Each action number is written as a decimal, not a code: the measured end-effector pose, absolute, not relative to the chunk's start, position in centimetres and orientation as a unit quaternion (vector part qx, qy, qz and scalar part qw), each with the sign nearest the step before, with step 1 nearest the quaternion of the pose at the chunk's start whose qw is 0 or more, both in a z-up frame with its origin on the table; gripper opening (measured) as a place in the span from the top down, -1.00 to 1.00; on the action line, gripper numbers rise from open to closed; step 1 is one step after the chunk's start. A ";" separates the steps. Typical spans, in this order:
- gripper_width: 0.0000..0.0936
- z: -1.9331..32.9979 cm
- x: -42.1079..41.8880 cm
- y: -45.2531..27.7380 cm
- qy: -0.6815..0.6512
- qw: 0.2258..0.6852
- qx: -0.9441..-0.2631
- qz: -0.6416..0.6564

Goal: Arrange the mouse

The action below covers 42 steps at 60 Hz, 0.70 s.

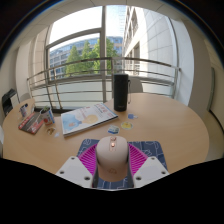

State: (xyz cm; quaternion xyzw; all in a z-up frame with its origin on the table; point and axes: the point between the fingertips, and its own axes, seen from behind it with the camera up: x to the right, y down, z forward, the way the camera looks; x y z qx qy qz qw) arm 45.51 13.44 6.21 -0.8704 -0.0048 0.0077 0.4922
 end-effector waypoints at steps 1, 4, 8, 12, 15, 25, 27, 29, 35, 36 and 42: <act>0.15 6.5 45.8 13.3 -0.005 0.485 -0.875 0.006; 0.15 5.7 46.5 13.1 -0.009 0.466 -0.885 0.003; 0.07 2.2 47.6 13.1 -0.005 0.453 -0.891 0.006; -0.05 0.7 47.9 12.5 -0.004 0.442 -0.897 0.015; -0.10 -0.3 47.7 12.3 -0.005 0.424 -0.905 0.022; -0.81 0.9 48.0 11.2 -0.011 0.427 -0.904 0.007; -0.79 1.4 48.0 10.8 -0.008 0.429 -0.903 0.002; -0.80 1.8 48.0 10.4 -0.006 0.428 -0.904 0.000; -0.80 4.2 47.8 8.6 -0.003 0.435 -0.900 -0.008; -0.80 4.7 47.8 8.2 -0.003 0.437 -0.899 -0.010; -0.81 7.6 47.5 5.7 0.000 0.449 -0.893 -0.024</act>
